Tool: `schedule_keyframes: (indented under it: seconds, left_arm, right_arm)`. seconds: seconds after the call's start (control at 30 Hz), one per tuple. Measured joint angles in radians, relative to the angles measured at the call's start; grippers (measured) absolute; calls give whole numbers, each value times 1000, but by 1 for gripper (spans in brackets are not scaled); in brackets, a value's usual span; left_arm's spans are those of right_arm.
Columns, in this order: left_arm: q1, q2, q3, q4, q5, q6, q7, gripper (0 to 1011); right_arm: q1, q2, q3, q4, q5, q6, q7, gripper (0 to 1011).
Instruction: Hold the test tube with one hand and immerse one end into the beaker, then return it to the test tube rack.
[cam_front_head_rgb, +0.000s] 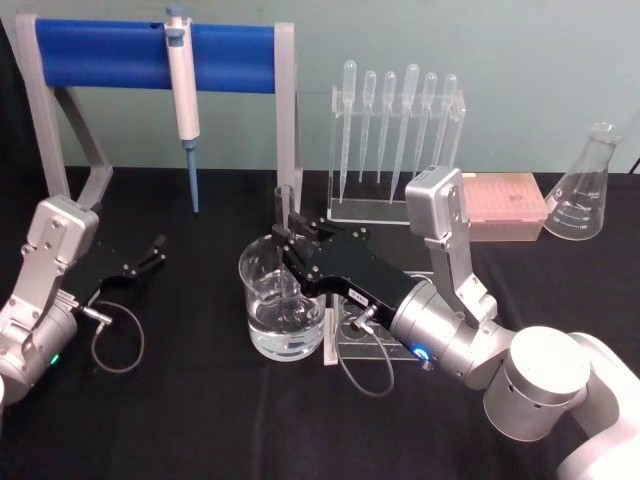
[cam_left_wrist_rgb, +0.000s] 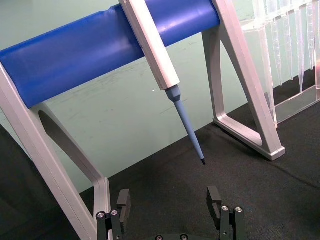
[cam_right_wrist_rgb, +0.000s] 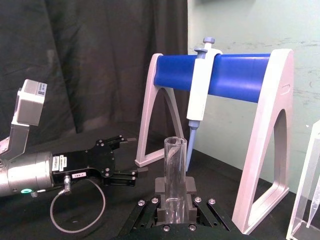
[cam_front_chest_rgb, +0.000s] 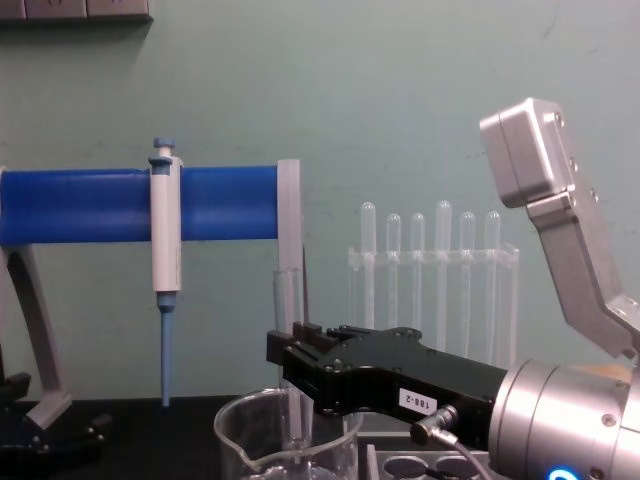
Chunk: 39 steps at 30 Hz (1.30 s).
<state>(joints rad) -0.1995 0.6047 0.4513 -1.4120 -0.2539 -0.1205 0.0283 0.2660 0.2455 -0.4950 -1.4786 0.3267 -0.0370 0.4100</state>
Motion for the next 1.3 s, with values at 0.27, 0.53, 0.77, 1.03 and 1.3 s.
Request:
schedule_keyframes:
  seconds: [0.27,0.53,0.77,1.03,1.3]
  left_arm:
    - [0,0,0,0,0,0,0,1000]
    - [0,0,0,0,0,0,0,1000]
    - [0,0,0,0,0,0,0,1000]
    - [0,0,0,0,0,0,0,1000]
    - [0,0,0,0,0,0,0,1000]
  right_arm:
    - [0,0,0,0,0,0,0,222]
    - [0,0,0,0,0,0,0,222]
    - [0,0,0,0,0,0,0,222]
    - [0,0,0,0,0,0,0,222]
    - [0,0,0,0,0,0,0,222]
